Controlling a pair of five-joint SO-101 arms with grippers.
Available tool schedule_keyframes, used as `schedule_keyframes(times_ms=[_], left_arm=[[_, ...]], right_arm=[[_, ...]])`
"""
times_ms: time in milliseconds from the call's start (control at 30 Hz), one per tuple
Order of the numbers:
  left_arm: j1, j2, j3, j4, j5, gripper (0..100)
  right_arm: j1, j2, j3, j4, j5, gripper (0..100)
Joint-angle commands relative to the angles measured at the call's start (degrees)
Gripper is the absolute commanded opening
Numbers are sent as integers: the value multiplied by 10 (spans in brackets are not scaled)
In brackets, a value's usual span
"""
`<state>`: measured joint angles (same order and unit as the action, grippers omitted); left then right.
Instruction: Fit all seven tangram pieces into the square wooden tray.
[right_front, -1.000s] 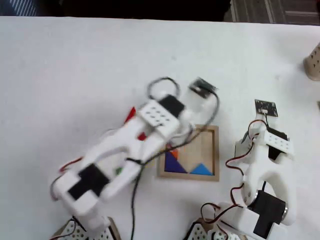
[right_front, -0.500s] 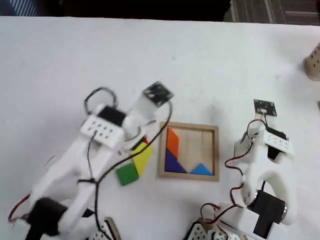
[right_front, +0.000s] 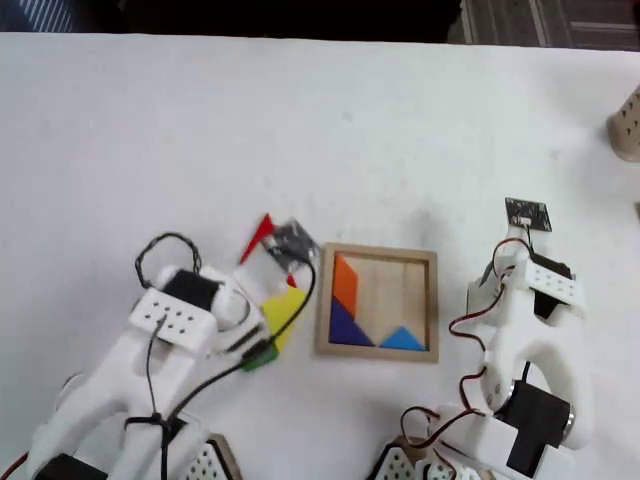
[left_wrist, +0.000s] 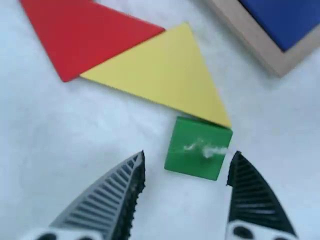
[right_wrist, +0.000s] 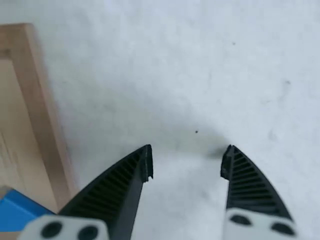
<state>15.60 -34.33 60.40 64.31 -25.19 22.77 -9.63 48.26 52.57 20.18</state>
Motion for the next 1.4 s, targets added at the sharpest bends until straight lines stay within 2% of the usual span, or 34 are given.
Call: schedule_keyframes(times_ms=[0, 200, 367, 500, 733, 967, 1200, 1367], left_arm=[[-7, -1, 11, -18, -42, 274], [-3, 36, 41, -74, -101, 275], [1, 61, 33, -89, -68, 277], [36, 82, 33, -99, -38, 275], [43, 117, 14, -100, -36, 270], [44, 118, 14, -103, -36, 66], [42, 116, 14, -103, -36, 50], [-9, 73, 14, -103, -35, 50]], right_arm=[[-6, -3, -11, -9, 1, 223], [-6, -3, -11, -9, 1, 223], [-6, -3, -11, -9, 1, 223], [-6, -3, -11, -9, 1, 223], [-6, -3, -11, -9, 2, 223], [-6, -3, -11, -9, 2, 223], [-6, -3, -11, -9, 2, 223], [-6, -3, -11, -9, 2, 223]])
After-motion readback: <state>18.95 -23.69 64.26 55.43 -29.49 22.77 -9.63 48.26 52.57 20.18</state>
